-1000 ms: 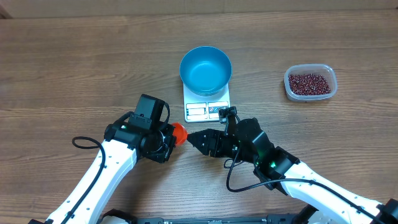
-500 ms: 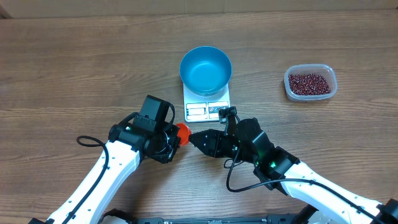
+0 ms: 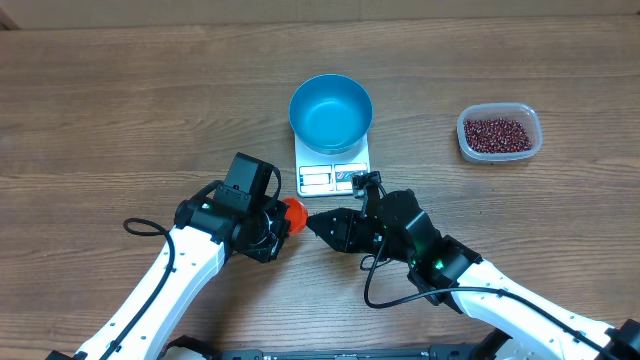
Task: Scoop item into bowl and weigh 150g on scale
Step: 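Close the right gripper on the blue scoop handle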
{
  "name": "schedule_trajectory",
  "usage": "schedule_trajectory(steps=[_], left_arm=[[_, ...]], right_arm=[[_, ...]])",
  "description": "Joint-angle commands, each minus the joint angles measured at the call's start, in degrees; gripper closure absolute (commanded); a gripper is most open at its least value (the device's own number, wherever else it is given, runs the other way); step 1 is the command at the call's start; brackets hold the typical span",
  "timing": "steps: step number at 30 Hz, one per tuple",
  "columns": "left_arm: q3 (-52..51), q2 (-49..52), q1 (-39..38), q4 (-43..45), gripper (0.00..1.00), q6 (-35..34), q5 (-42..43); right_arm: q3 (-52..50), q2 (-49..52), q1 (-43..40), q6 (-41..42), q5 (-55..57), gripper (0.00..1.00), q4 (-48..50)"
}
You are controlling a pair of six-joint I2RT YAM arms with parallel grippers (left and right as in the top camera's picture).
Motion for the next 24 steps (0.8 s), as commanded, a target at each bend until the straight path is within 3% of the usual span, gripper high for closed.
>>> schedule_trajectory(steps=[1, 6, 18, 24], left_arm=[[1.0, 0.5, -0.3, 0.2, 0.96, 1.6, -0.8], [1.0, 0.5, -0.3, 0.2, 0.96, 4.7, -0.8], [1.0, 0.5, -0.5, 0.2, 0.96, 4.8, -0.8], [1.0, 0.5, -0.5, 0.2, 0.96, 5.9, -0.8]], right_arm=[[1.4, -0.2, 0.3, -0.2, -0.3, 0.87, 0.6], [1.4, -0.2, 0.3, -0.2, -0.7, 0.87, 0.5], [1.4, -0.2, 0.3, -0.2, -0.7, 0.86, 0.6], [1.4, -0.2, 0.3, -0.2, -1.2, 0.92, 0.5]])
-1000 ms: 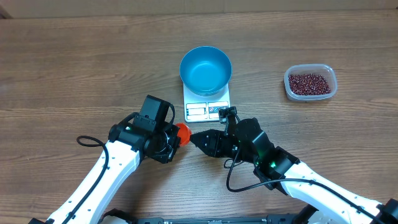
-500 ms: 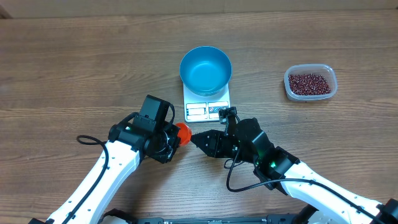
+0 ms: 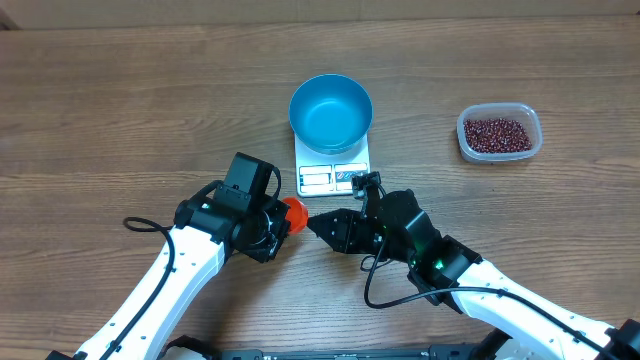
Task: Scoop item into bowl and weigh 150g on scale
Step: 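Close the right gripper on the blue scoop handle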
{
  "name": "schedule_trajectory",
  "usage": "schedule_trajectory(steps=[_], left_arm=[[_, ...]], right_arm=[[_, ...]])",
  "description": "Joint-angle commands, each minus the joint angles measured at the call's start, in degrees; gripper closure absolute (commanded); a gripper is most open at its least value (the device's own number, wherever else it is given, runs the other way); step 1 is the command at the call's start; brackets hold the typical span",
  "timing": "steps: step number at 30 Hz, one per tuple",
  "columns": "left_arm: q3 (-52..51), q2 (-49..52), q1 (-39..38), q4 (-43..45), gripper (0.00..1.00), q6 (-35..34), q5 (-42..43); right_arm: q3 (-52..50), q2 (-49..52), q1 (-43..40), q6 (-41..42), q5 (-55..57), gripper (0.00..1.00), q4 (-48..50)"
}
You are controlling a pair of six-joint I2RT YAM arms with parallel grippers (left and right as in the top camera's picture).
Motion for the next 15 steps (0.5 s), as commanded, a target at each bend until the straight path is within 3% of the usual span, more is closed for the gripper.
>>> schedule_trajectory(steps=[1, 15], left_arm=[[1.0, 0.5, -0.5, -0.1, 0.96, 3.3, -0.6], [1.0, 0.5, -0.5, -0.1, 0.96, 5.2, 0.9]], right_arm=[[1.4, -0.2, 0.3, -0.3, -1.0, 0.93, 1.0], [1.4, -0.2, 0.3, -0.3, -1.4, 0.88, 1.0]])
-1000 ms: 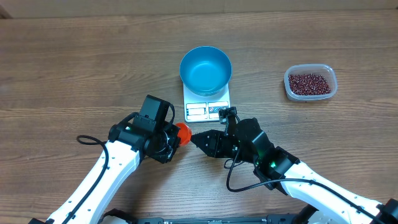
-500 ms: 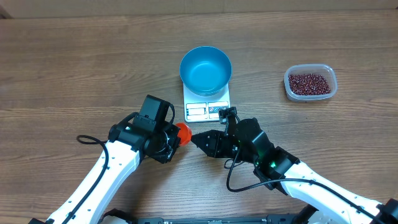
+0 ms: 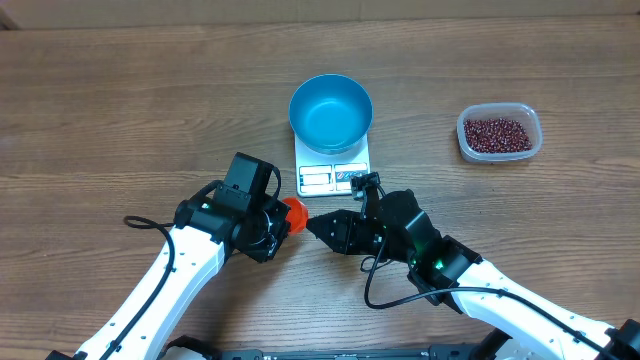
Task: Scoop item into bowl and weigh 150g on scale
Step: 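Close the right gripper on the blue scoop handle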
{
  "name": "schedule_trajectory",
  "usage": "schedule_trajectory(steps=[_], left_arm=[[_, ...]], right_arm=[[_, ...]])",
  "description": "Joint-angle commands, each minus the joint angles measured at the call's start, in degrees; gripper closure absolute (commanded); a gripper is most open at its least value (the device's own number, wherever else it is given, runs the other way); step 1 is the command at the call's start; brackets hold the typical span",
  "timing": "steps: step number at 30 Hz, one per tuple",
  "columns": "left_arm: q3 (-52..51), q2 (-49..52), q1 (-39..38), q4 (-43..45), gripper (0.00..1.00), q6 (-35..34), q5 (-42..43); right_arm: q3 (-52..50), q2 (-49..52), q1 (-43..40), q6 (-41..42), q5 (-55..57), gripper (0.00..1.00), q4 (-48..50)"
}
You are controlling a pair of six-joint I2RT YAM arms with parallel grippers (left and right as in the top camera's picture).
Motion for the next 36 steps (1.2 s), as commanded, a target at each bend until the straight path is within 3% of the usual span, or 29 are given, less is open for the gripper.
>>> schedule_trajectory(steps=[1, 31, 36], left_arm=[[1.0, 0.5, -0.5, -0.1, 0.96, 2.5, 0.9], [1.0, 0.5, -1.7, -0.1, 0.96, 3.2, 2.4], [1.0, 0.5, -1.7, -0.1, 0.96, 3.4, 2.4]], right_arm=[[1.4, -0.2, 0.3, -0.2, -0.5, 0.88, 1.0], [1.4, -0.2, 0.3, -0.2, 0.2, 0.87, 1.0], [1.4, -0.2, 0.3, -0.2, 0.2, 0.93, 1.0]])
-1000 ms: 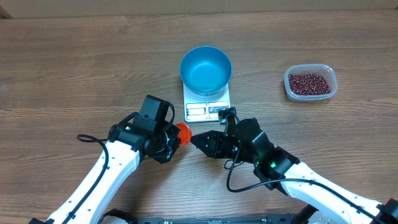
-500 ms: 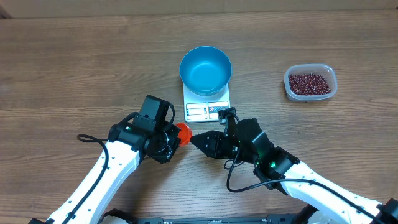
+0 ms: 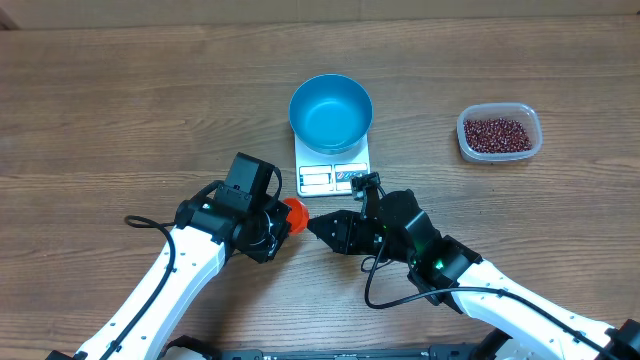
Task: Scoop item into bowl and weigh 150g on scale
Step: 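Close the right gripper on the blue scoop handle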
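An empty blue bowl [image 3: 330, 112] stands on the white scale [image 3: 333, 176] at the table's middle. Dark red beans fill a clear plastic tub [image 3: 499, 133] at the far right. An orange scoop [image 3: 293, 213] shows only as a small rounded end below the scale's left corner, and the rest of it is hidden. My left gripper [image 3: 281, 220] has its fingers closed around that scoop. My right gripper [image 3: 312, 226] points left with its tip just right of the scoop. From above, the gap between the right fingers cannot be made out.
The wooden table's far edge runs along the top of the overhead view. Black cables loop beside both arms near the front. The bean tub sits well to the right of the scale.
At every earlier moment my left gripper held the orange scoop below the scale's left corner, with my right gripper's tip close beside it. Nothing has visibly shifted since then. Bowl, scale and bean tub kept their places.
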{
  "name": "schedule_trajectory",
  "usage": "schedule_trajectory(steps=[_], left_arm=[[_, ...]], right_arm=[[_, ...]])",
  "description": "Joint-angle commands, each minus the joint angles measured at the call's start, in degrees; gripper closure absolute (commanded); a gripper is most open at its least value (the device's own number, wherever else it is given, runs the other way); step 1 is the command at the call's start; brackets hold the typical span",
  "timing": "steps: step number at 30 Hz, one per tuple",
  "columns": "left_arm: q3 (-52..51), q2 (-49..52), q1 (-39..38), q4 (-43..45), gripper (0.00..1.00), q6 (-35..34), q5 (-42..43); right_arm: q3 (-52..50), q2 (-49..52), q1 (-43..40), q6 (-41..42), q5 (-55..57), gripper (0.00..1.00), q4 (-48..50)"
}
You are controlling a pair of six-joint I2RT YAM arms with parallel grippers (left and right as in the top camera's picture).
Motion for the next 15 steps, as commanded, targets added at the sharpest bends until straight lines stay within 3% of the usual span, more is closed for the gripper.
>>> schedule_trajectory(steps=[1, 8, 15], left_arm=[[1.0, 0.5, -1.3, -0.1, 0.96, 3.1, 2.4], [1.0, 0.5, -1.3, -0.3, 0.95, 4.1, 2.2], [1.0, 0.5, -1.3, -0.3, 0.7, 4.1, 2.2]], right_arm=[[1.4, -0.2, 0.3, -0.3, 0.1, 0.95, 1.3], [1.4, -0.2, 0.3, -2.5, -0.1, 0.96, 1.2], [1.4, -0.2, 0.3, -4.2, -1.2, 0.96, -0.4]])
